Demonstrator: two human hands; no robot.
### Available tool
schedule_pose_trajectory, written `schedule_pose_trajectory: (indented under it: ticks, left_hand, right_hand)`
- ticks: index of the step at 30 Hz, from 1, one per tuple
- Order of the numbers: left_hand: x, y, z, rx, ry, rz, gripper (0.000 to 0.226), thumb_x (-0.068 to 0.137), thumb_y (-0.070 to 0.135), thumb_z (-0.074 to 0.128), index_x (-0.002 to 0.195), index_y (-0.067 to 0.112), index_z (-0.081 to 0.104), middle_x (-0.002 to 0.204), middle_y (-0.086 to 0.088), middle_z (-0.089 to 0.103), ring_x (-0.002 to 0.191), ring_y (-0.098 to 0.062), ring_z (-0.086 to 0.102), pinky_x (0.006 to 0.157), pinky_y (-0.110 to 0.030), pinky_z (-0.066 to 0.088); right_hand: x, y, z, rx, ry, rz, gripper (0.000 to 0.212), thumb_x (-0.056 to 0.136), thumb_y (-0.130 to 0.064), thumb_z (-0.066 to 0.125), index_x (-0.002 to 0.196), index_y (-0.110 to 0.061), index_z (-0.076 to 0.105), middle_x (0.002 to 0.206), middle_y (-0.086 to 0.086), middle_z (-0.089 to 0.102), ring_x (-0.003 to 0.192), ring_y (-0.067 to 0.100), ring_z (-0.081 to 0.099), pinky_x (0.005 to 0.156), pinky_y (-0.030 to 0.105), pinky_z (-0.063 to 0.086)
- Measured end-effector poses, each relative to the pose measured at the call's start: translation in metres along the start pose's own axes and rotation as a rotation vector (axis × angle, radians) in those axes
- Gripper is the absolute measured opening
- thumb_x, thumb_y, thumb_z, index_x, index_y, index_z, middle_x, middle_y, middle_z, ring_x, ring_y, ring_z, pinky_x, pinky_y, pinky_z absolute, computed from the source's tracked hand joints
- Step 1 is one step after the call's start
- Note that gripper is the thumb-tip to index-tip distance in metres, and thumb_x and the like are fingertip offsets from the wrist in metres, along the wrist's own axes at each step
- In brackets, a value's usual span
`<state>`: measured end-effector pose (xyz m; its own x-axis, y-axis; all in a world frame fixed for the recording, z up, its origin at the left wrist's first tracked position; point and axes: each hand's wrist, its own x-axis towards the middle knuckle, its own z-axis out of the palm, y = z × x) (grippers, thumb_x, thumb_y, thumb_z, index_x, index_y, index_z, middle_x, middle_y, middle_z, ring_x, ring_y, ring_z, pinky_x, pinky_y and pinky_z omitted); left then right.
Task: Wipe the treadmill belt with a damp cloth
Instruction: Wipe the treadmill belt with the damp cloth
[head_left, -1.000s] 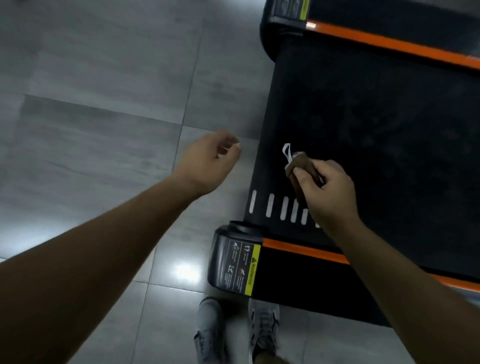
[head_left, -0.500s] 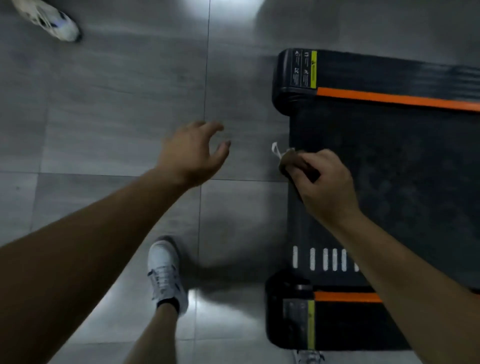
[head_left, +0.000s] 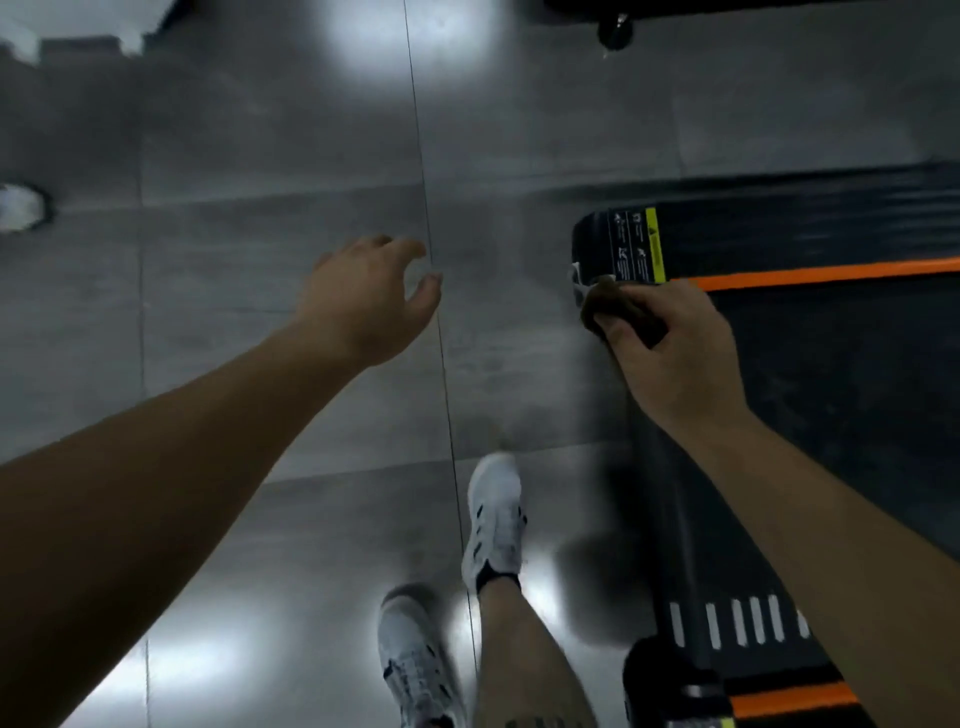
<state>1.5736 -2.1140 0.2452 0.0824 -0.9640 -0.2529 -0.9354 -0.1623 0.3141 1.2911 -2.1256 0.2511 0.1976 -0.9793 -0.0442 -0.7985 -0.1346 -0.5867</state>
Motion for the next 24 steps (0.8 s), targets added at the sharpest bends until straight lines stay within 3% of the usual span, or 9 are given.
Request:
schedule_pose_trajectory:
  ticks: [6,9,12,16,19,24]
  left_hand:
    - [0.143,0.01,-0.023,-0.07,0.017,-0.038,0.05,0.101,0.049,0.048,0.14,0.019,0.056,0.13,-0.011,0.063,0.119,-0.035,0.058,0.096,-0.044,0.048]
    - [0.211,0.013,-0.031,-0.051,0.01,-0.051,0.05,0.102,0.049,0.048,0.141,0.019,0.056,0.129,-0.011,0.064,0.115,-0.034,0.06,0.094,-0.043,0.048]
    - [0.274,0.013,-0.044,-0.075,0.019,-0.046,0.051,0.102,0.049,0.048,0.142,0.019,0.055,0.131,-0.01,0.064,0.118,-0.033,0.06,0.095,-0.042,0.047]
    - [0.354,0.01,-0.063,-0.097,0.018,-0.02,0.051,0.102,0.049,0.048,0.143,0.018,0.054,0.133,-0.01,0.063,0.117,-0.032,0.06,0.095,-0.043,0.049]
    - [0.421,0.005,-0.074,-0.098,0.009,-0.02,0.052,0.102,0.049,0.048,0.143,0.018,0.055,0.133,-0.01,0.063,0.118,-0.031,0.06,0.095,-0.04,0.049]
    - [0.537,-0.006,-0.082,-0.152,0.0,-0.01,0.052,0.102,0.05,0.046,0.142,0.017,0.055,0.131,-0.009,0.063,0.119,-0.027,0.059,0.099,-0.045,0.051]
  right_hand:
    - [0.13,0.014,-0.007,0.054,0.057,0.025,0.021,0.091,-0.026,0.069,0.11,-0.018,0.072,0.095,0.002,0.059,0.085,0.004,0.048,0.076,0.003,0.034]
    - [0.196,0.024,-0.003,0.048,0.051,0.071,0.024,0.09,-0.029,0.069,0.111,-0.018,0.072,0.097,0.002,0.059,0.091,0.013,0.054,0.077,0.015,0.037]
    - [0.267,0.025,0.0,0.072,0.058,0.07,0.027,0.09,-0.031,0.069,0.114,-0.019,0.071,0.1,0.001,0.059,0.092,0.014,0.056,0.076,0.012,0.038]
    - [0.367,0.019,0.002,0.045,0.112,0.058,0.028,0.091,-0.033,0.067,0.115,-0.02,0.07,0.104,0.004,0.061,0.091,0.011,0.052,0.075,0.025,0.042]
    - [0.446,0.014,0.006,0.04,0.133,0.037,0.026,0.092,-0.032,0.066,0.113,-0.018,0.07,0.098,0.007,0.061,0.085,0.013,0.05,0.071,0.025,0.038]
    - [0.558,0.015,0.02,0.083,0.142,0.048,0.027,0.092,-0.034,0.065,0.115,-0.02,0.07,0.101,0.006,0.06,0.09,0.022,0.059,0.076,0.035,0.05]
